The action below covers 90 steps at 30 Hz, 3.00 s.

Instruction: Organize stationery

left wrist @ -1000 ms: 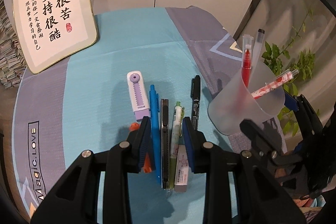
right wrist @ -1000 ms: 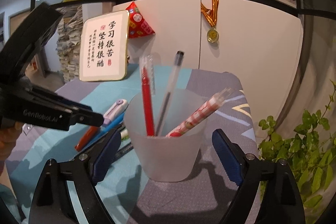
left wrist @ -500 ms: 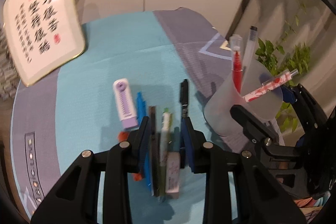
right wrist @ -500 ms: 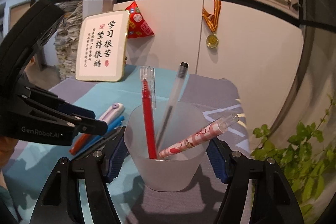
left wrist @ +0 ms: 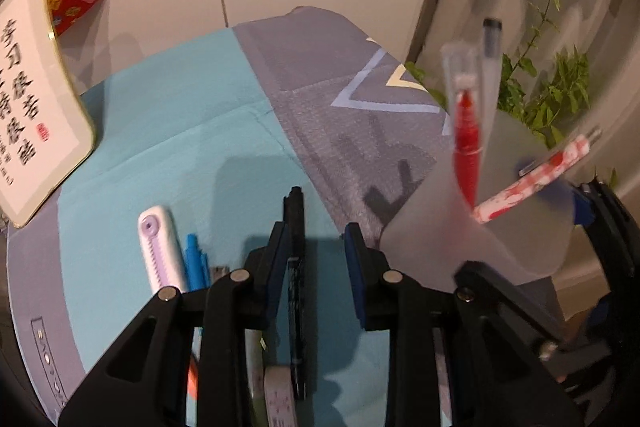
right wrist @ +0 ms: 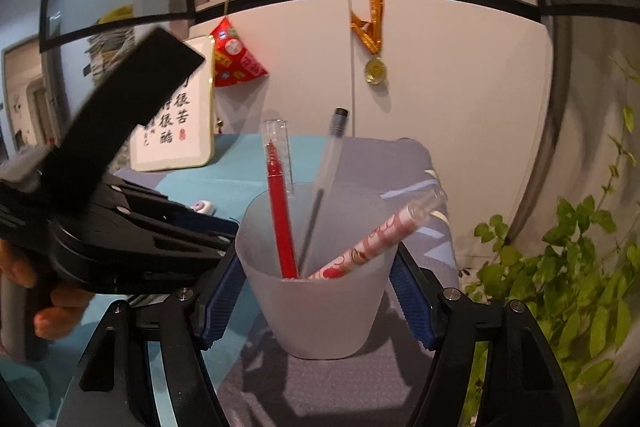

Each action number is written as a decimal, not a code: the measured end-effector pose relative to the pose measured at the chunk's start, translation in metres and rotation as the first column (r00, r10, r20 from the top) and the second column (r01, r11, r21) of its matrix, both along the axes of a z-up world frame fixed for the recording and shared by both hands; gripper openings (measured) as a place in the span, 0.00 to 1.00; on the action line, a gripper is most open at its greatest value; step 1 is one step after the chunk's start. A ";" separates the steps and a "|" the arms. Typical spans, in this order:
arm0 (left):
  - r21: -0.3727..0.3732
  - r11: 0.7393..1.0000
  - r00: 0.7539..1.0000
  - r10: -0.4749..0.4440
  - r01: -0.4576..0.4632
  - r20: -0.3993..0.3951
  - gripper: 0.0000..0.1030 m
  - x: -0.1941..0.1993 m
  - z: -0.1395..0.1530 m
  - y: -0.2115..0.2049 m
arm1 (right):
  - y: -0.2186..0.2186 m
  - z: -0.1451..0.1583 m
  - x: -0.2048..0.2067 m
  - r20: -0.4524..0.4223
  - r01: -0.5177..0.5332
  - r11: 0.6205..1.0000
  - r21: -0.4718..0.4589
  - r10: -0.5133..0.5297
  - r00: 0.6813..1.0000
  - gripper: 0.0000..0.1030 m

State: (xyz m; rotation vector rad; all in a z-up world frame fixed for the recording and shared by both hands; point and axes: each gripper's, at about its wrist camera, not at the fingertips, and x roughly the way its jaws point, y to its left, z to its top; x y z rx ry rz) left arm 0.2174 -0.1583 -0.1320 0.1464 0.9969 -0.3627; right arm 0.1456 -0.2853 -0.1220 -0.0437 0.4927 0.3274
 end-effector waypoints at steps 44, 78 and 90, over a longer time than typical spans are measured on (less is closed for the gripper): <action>-0.233 0.966 0.920 -0.016 0.115 0.391 0.06 -0.102 0.170 0.023 | -0.003 -0.002 -0.001 -0.002 -0.006 1.000 0.005 0.006 1.000 0.70; -0.178 0.949 0.947 0.216 -0.260 -0.236 0.43 0.025 -0.005 0.029 | -0.002 -0.003 0.000 -0.016 -0.009 1.000 -0.002 0.009 1.000 0.70; -0.101 0.969 0.962 0.204 -0.224 -0.181 0.14 0.027 -0.011 0.019 | 0.001 -0.002 -0.004 -0.004 0.010 0.999 -0.034 -0.010 1.000 0.69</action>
